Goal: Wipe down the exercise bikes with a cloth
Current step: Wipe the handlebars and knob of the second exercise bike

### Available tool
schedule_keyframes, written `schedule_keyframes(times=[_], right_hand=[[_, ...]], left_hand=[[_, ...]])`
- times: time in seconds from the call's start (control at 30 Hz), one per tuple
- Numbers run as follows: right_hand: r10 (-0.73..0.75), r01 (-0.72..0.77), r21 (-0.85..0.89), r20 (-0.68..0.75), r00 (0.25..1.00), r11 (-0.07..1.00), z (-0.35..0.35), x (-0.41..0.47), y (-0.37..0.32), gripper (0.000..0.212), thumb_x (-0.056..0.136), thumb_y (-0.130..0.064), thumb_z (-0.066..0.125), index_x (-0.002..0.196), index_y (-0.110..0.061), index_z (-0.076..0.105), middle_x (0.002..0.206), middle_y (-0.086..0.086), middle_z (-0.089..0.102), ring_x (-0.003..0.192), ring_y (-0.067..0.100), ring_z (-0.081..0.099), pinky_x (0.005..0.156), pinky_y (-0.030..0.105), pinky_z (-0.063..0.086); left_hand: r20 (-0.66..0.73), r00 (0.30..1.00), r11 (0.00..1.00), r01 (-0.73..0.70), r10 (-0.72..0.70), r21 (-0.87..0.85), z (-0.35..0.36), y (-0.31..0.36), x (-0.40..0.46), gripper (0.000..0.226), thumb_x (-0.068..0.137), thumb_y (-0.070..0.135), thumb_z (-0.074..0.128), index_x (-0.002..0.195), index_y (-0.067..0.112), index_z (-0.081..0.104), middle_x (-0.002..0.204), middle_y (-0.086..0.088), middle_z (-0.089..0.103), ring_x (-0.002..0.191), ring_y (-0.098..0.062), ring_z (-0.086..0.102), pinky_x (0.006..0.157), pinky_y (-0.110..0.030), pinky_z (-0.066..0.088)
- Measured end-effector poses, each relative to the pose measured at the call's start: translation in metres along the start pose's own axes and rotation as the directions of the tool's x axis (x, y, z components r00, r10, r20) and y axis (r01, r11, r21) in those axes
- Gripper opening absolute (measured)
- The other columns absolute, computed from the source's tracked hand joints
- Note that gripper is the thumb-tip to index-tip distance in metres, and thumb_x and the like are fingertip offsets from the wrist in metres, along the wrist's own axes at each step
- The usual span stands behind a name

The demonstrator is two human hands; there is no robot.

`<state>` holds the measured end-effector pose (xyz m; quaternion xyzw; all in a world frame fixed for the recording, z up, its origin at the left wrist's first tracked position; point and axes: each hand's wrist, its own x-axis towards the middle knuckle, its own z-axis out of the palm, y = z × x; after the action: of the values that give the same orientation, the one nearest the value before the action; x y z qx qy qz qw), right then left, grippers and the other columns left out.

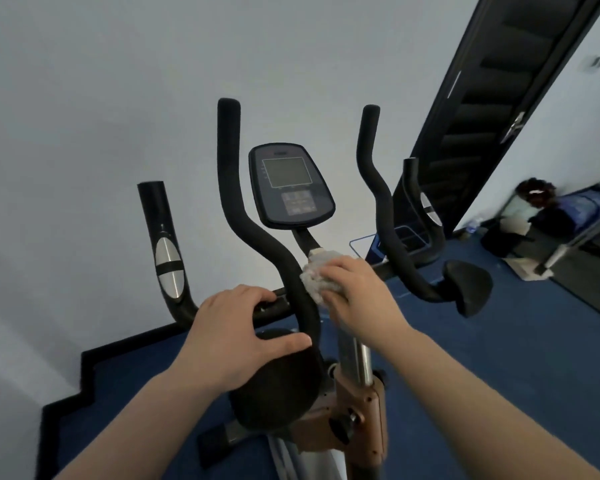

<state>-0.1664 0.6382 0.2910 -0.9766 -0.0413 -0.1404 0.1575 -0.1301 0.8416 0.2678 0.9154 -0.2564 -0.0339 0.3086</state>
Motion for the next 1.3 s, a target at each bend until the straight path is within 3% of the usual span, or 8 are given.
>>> schedule_keyframes(times=[0.2, 0.4, 0.63, 0.73, 0.83, 0.93, 1.07, 1.3], right_hand=[[-0.107, 0.161, -0.349, 0.168, 0.980, 0.923, -0.013, 0.016, 0.031, 0.038, 0.081, -0.010, 0.062, 0.116, -0.023, 0.061, 0.118, -0.002, 0.057, 0.100, 0.021, 0.044, 0.083, 0.035, 0.046], [-0.040, 0.044, -0.068, 0.059, 0.997, 0.997, 0.006, 0.009, 0.019, 0.031, 0.081, -0.006, 0.062, 0.111, -0.015, 0.065, 0.116, 0.003, 0.059, 0.108, 0.023, 0.047, 0.084, 0.020, 0.032], [0.055, -0.044, -0.191, 0.049, 0.997, 0.981, 0.008, 0.027, 0.013, 0.031, 0.088, -0.013, 0.054, 0.118, -0.018, 0.059, 0.114, 0.003, 0.057, 0.106, 0.022, 0.045, 0.083, 0.030, 0.040], [0.111, -0.101, 0.109, -0.093, 0.989, 0.989, -0.003, 0.042, 0.004, 0.027, 0.086, -0.019, 0.058, 0.112, -0.022, 0.062, 0.105, -0.002, 0.063, 0.099, 0.013, 0.053, 0.077, 0.016, 0.039], [-0.090, 0.117, 0.313, -0.099, 0.991, 0.943, -0.023, 0.042, -0.016, 0.034, 0.078, -0.028, 0.067, 0.109, -0.036, 0.057, 0.100, -0.016, 0.060, 0.092, -0.002, 0.051, 0.079, 0.006, 0.037], [-0.455, 0.459, 0.027, 0.191, 0.870, 0.888, -0.017, 0.041, -0.031, 0.033, 0.074, -0.023, 0.071, 0.106, -0.028, 0.063, 0.107, -0.010, 0.065, 0.105, 0.013, 0.054, 0.098, 0.028, 0.038], [-0.513, 0.617, -0.232, 0.383, 0.768, 0.752, -0.013, 0.046, -0.024, 0.028, 0.078, -0.025, 0.066, 0.105, -0.031, 0.063, 0.107, -0.011, 0.067, 0.114, 0.014, 0.055, 0.117, 0.036, 0.019], [-0.330, 0.365, -0.104, 0.255, 0.909, 0.925, 0.006, 0.041, -0.046, 0.030, 0.075, -0.034, 0.071, 0.104, -0.039, 0.064, 0.087, -0.008, 0.071, 0.087, 0.018, 0.063, 0.078, 0.030, 0.043]], left_hand=[[0.034, 0.999, 0.998, 0.023, -0.020, -0.067, -0.002, 0.002, 0.001, 0.087, 0.037, 0.097, 0.042, 0.107, 0.046, 0.053, 0.099, 0.030, 0.051, 0.097, -0.001, 0.050, 0.089, -0.034, 0.047], [0.019, 0.999, 0.996, 0.037, -0.035, -0.086, 0.000, 0.000, 0.002, 0.086, 0.035, 0.097, 0.043, 0.104, 0.047, 0.053, 0.098, 0.029, 0.052, 0.095, 0.003, 0.049, 0.084, -0.028, 0.045], [0.004, 0.999, 0.993, 0.042, -0.041, -0.115, 0.000, 0.002, -0.001, 0.087, 0.037, 0.096, 0.046, 0.108, 0.045, 0.054, 0.100, 0.028, 0.052, 0.097, 0.002, 0.048, 0.083, -0.027, 0.042], [-0.110, 0.994, 0.996, -0.013, 0.003, -0.084, -0.004, -0.001, -0.010, 0.075, 0.050, 0.087, 0.055, 0.111, 0.044, 0.054, 0.111, 0.032, 0.048, 0.106, 0.006, 0.039, 0.102, -0.029, 0.032], [-0.211, 0.977, 0.999, -0.047, 0.044, -0.009, -0.016, -0.016, -0.026, 0.064, 0.059, 0.074, 0.058, 0.114, 0.040, 0.056, 0.119, 0.027, 0.048, 0.114, 0.008, 0.039, 0.117, -0.031, 0.008], [-0.212, 0.976, 0.997, -0.039, 0.052, 0.066, -0.025, -0.024, -0.038, 0.059, 0.063, 0.074, 0.056, 0.110, 0.038, 0.056, 0.109, 0.026, 0.052, 0.109, 0.005, 0.045, 0.117, -0.027, 0.003], [-0.199, 0.979, 0.992, -0.013, 0.038, 0.122, -0.025, -0.022, -0.039, 0.058, 0.066, 0.076, 0.048, 0.106, 0.036, 0.058, 0.098, 0.025, 0.050, 0.104, 0.004, 0.043, 0.116, -0.023, -0.002], [-0.236, 0.971, 0.995, -0.008, 0.031, 0.098, -0.019, -0.024, -0.041, 0.051, 0.069, 0.072, 0.049, 0.101, 0.033, 0.058, 0.093, 0.022, 0.050, 0.099, 0.002, 0.044, 0.117, -0.027, 0.005]])
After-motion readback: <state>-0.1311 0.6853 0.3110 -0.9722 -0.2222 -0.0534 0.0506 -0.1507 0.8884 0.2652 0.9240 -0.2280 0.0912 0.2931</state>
